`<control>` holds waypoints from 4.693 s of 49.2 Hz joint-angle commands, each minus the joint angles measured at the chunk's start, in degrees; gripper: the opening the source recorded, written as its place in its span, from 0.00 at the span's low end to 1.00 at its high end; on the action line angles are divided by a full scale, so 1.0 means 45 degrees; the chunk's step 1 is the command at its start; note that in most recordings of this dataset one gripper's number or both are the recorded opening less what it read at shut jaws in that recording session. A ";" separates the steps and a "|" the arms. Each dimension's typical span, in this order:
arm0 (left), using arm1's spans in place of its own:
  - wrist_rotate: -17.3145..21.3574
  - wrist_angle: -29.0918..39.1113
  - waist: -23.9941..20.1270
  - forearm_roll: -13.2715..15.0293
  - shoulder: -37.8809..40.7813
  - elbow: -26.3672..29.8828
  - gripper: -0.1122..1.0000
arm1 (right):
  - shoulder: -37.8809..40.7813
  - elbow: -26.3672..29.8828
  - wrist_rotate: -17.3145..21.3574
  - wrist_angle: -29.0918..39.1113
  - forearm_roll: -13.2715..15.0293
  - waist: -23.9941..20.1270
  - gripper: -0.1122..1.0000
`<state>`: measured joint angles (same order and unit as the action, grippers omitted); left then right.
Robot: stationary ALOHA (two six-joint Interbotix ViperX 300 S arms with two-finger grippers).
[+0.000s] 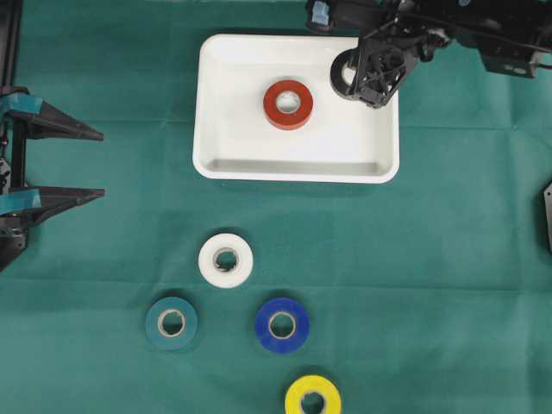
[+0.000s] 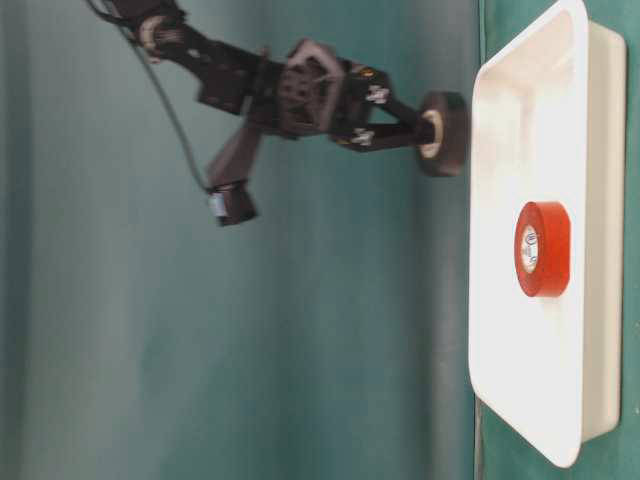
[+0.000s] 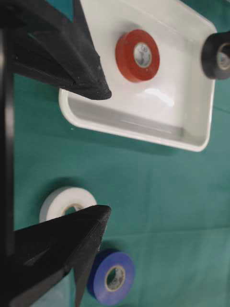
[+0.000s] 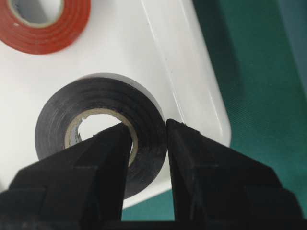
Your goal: Pick up the tape from a random location and place it into the white case.
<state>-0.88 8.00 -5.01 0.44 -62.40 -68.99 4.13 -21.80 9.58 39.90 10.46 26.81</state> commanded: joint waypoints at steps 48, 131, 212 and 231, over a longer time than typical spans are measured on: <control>-0.0020 -0.0078 -0.0039 0.0020 0.0137 0.0215 0.98 | 0.0762 -0.0586 0.0059 -0.1602 0.0039 0.0254 0.32; -0.0020 -0.0078 -0.0020 0.0020 0.0137 0.0254 0.98 | -0.3164 -0.0820 0.0098 0.0117 0.0879 0.0254 0.87; 0.0000 0.0215 -0.0039 0.0020 0.0059 0.0273 0.98 | -0.8652 -0.4688 0.0859 -0.3535 -0.0078 -0.5313 0.86; 0.0020 0.0332 -0.0039 0.0020 0.0039 0.0254 0.98 | -1.2500 -0.7871 0.0859 -0.4160 -0.0156 -0.5293 0.86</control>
<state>-0.88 9.67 -5.01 0.44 -62.49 -68.99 -50.10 -55.63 13.36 22.41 10.02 3.08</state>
